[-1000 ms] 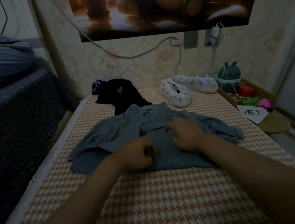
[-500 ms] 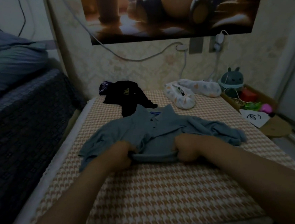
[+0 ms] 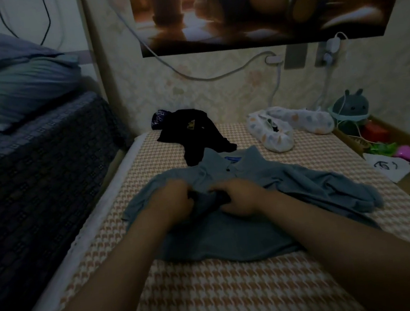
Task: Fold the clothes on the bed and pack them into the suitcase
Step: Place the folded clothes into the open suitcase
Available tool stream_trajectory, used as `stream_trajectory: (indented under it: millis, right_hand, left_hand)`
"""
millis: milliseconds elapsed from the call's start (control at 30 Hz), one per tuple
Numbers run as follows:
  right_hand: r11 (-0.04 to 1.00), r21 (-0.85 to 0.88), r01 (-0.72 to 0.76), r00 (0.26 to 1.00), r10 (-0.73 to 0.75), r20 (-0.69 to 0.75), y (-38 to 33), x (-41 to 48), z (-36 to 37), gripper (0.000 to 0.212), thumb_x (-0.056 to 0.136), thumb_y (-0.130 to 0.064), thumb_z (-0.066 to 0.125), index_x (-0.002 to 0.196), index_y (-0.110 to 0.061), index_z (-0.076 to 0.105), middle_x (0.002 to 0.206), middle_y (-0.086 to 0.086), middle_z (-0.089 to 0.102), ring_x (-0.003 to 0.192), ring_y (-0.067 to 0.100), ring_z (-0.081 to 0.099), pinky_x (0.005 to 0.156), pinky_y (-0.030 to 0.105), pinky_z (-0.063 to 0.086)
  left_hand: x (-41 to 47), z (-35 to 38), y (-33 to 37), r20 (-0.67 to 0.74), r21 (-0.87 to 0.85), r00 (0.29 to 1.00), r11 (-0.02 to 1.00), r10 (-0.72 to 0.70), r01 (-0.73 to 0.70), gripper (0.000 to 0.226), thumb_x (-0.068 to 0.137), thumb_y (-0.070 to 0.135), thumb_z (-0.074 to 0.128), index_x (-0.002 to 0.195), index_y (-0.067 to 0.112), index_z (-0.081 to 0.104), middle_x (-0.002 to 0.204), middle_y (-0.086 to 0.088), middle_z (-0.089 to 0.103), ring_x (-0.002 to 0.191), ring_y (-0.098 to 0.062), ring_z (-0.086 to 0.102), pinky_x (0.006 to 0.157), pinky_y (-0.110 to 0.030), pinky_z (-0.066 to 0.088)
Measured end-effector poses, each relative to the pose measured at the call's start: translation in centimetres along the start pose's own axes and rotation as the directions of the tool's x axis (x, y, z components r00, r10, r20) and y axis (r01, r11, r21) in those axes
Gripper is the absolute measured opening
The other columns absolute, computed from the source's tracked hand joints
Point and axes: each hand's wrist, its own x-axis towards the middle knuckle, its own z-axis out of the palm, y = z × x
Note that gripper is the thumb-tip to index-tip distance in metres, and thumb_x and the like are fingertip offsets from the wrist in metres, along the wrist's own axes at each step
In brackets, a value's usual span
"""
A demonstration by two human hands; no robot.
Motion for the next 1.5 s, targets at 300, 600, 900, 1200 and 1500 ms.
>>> stream_trajectory:
  millis: [300,600,900,1200,1500]
  right_hand:
    - [0.814,0.530,-0.236,0.739,0.505,-0.446,1.0,5.4,-1.0,0.023,0.095,-0.013,0.050,0.116,-0.007,0.047,0.111,0.010,0.054,0.091,0.022,0.056,0.067,0.026,0.042]
    - [0.977,-0.215,0.014,0.888,-0.111,-0.447,-2.1,5.3,4.3,0.031,0.082,-0.019,0.055,0.110,-0.016,0.065,0.124,0.016,0.055,0.112,0.034,0.051,0.094,0.049,0.043]
    - [0.986,-0.138,0.096,0.954,-0.131,-0.270,-6.2,0.8,5.4,0.041,0.090,-0.048,0.050,0.119,-0.020,0.050,0.108,0.004,0.043,0.097,0.019,0.045,0.083,0.035,0.046]
    - [0.986,-0.153,0.063,0.998,-0.059,0.028,-8.1,-4.6,3.5,0.085,0.076,-0.040,0.068,0.148,-0.032,0.023,0.130,0.000,0.035,0.112,0.020,0.047,0.097,0.034,0.045]
    - [0.960,0.183,-0.214,0.730,0.032,0.683,-11.4,-5.7,-1.3,0.028,0.092,-0.028,0.060,0.118,-0.019,0.066,0.097,-0.001,0.064,0.080,0.016,0.058,0.071,0.031,0.050]
  left_hand:
    - [6.1,0.0,-4.9,-0.304,-0.639,0.953,0.746,-0.022,-0.186,0.072,0.089,0.015,0.060,0.149,0.027,0.022,0.153,0.002,0.026,0.141,-0.017,0.027,0.115,-0.036,0.026]
    - [-0.3,4.0,-8.9,-0.200,-0.199,0.959,0.967,-0.198,0.159,0.033,0.086,0.046,0.063,0.098,0.016,0.058,0.096,-0.007,0.060,0.087,-0.025,0.058,0.072,-0.032,0.047]
    - [-4.3,3.3,-6.7,-0.264,-0.130,0.953,0.984,-0.150,0.119,0.040,0.094,0.034,0.053,0.115,0.001,0.062,0.114,-0.018,0.063,0.103,-0.030,0.058,0.089,-0.033,0.042]
    - [-7.4,-1.1,-7.1,-0.190,-0.358,0.896,0.878,-0.402,0.318,0.008,0.096,0.010,0.043,0.103,0.007,0.046,0.087,-0.007,0.056,0.080,-0.022,0.051,0.065,-0.029,0.042]
    - [-9.5,-6.1,-6.4,0.690,0.342,0.545,0.878,-0.476,0.334,0.060,0.092,0.027,0.060,0.145,0.007,0.038,0.134,-0.013,0.055,0.114,-0.029,0.058,0.096,-0.037,0.050]
